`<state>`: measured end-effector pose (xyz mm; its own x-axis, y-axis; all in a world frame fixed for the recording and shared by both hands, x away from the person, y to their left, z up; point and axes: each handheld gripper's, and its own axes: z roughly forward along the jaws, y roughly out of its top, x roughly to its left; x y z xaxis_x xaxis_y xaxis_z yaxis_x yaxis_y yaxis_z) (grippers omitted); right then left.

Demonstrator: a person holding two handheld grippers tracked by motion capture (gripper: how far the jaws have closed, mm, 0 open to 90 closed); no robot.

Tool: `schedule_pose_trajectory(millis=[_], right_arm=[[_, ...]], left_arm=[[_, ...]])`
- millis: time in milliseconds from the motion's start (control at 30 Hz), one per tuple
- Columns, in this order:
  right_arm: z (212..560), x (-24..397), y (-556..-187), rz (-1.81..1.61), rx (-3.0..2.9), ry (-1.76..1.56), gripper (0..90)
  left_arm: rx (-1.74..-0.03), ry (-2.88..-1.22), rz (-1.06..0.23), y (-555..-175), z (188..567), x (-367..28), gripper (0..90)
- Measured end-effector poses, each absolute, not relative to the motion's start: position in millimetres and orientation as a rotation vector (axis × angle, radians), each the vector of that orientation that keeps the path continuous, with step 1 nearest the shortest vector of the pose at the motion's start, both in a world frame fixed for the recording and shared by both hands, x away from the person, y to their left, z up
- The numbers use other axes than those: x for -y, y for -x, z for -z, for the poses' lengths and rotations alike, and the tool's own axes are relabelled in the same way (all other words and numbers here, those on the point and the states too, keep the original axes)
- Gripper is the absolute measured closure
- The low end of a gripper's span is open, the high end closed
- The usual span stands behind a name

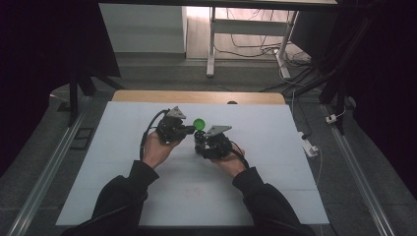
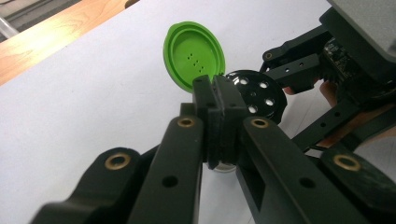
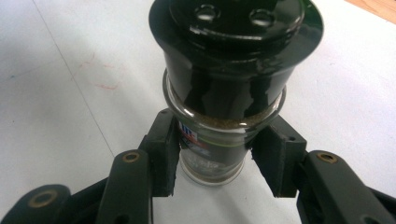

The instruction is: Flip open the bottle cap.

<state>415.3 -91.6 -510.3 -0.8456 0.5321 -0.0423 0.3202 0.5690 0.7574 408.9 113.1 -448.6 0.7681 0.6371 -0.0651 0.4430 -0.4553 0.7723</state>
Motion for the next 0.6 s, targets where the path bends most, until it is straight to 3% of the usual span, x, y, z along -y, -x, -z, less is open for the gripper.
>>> schedule_pose_trajectory(millis=[433, 600], right_arm=[[509.8, 90.8, -414.7, -1.136, -2.535, -0.701, 51.5], [507.2, 92.8, -414.6, -1.153, -2.537, -0.714, 44.8]], left_arm=[[-0.776, -2.103, -0.292, -394.4, 442.9, -119.5, 82.1], [-0.777, -2.096, -0.284, -386.5, 444.8, -124.7, 76.3]])
